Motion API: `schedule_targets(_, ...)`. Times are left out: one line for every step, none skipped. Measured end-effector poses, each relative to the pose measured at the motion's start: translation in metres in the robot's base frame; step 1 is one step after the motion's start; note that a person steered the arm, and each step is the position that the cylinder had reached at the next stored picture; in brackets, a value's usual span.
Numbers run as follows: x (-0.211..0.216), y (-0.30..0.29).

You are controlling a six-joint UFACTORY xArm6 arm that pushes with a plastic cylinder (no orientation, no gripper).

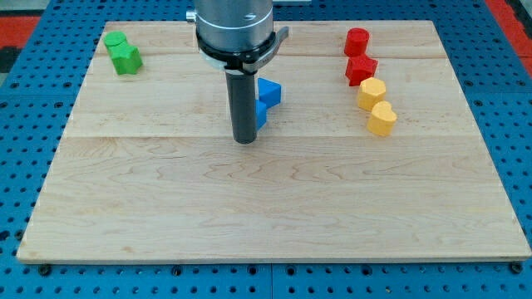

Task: Push the blue cube to the left and slightly up

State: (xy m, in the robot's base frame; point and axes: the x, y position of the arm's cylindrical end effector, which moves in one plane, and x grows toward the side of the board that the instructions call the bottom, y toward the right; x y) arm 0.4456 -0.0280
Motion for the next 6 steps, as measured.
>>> schedule_targets(-0.006, 0.002)
schedule_targets(-0.022, 0.005)
schedule_targets(-0.017, 0.041)
schedule_targets(-0.029, 0.042)
schedule_targets(-0.056, 0.009)
schedule_targets(-0.059, -0.011)
